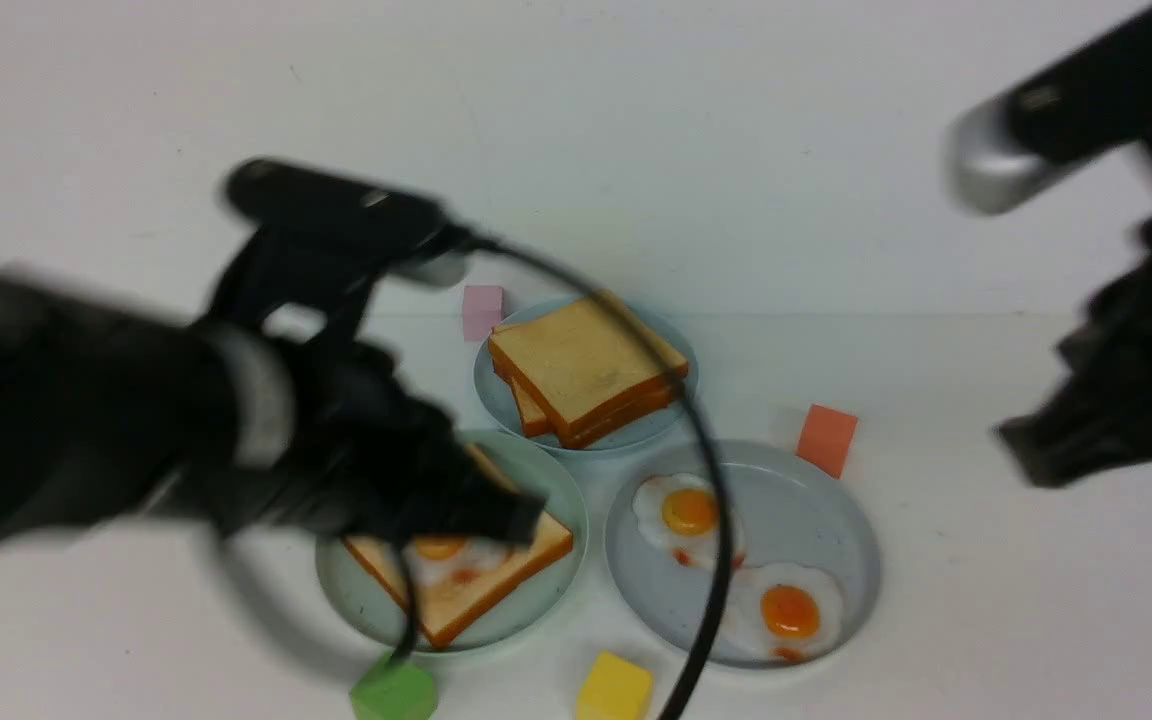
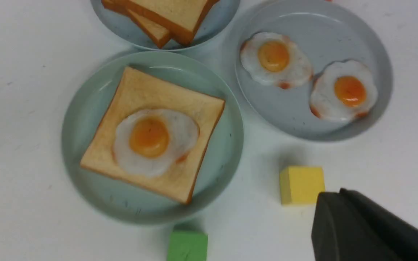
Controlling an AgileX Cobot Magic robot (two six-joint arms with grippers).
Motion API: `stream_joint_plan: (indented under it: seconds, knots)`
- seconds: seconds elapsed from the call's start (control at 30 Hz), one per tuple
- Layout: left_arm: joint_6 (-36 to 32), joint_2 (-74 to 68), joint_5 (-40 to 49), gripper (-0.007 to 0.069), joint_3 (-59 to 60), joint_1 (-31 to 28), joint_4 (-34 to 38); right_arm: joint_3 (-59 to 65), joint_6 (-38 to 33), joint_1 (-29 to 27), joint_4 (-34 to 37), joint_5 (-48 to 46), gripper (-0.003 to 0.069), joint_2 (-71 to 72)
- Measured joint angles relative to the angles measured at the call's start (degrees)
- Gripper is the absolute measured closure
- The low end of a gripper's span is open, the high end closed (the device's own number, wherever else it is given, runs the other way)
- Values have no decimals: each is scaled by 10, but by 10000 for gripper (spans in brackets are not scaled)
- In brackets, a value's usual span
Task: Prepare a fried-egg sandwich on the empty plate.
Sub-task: Use the left arm to grab a slice of bread
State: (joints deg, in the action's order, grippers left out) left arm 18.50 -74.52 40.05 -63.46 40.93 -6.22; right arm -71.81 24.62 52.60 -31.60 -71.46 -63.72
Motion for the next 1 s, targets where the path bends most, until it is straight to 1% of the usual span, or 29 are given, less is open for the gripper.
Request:
stream_joint_plan:
  seconds: [0.1, 0.13, 0.17, 0.23, 0.33, 0.47, 0.5, 0.57, 0.6, 0.73, 0.8, 0.87, 0.9, 0.93, 1.0]
  knots:
    - [-132, -95, 30, 638, -82, -61, 122, 1, 0, 0, 29, -3, 670, 49]
    - [-149, -102, 37, 638, -88, -65, 130, 1, 0, 0, 31, -3, 670, 56]
    - [-214, -160, 64, 638, -139, -92, 186, 2, 0, 0, 49, -4, 670, 79]
    - [-267, -210, 95, 638, -192, -105, 215, 2, -1, 0, 64, -4, 670, 105]
    - [-302, -295, 136, 638, -276, -110, 231, 2, -15, 0, 99, -7, 670, 142]
    - [-319, -388, 183, 631, -386, -110, 228, 13, -42, 0, 143, -10, 669, 188]
    - [-319, -392, 183, 629, -391, -110, 227, 15, -43, 0, 145, -10, 669, 190]
    - [-336, -440, 197, 584, -446, -110, 206, 31, -49, 0, 164, -13, 669, 210]
    - [-341, -447, 198, 572, -454, -110, 202, 35, -50, 0, 165, -13, 669, 216]
    - [-371, -501, 178, 384, -504, -110, 153, 76, -50, 0, 172, -14, 667, 246]
    - [-387, -520, 147, 268, -508, -110, 134, 91, -50, 0, 172, -14, 666, 255]
    - [-394, -528, 125, 213, -508, -110, 122, 95, -49, 0, 172, -14, 666, 256]
    - [-396, -530, 115, 199, -508, -110, 118, 96, -48, 0, 172, -14, 666, 256]
    - [-399, -539, 92, 155, -508, -110, 105, 98, -46, 0, 171, -14, 665, 257]
    - [-400, -547, 63, 130, -508, -110, 94, 99, -43, 0, 170, -12, 665, 257]
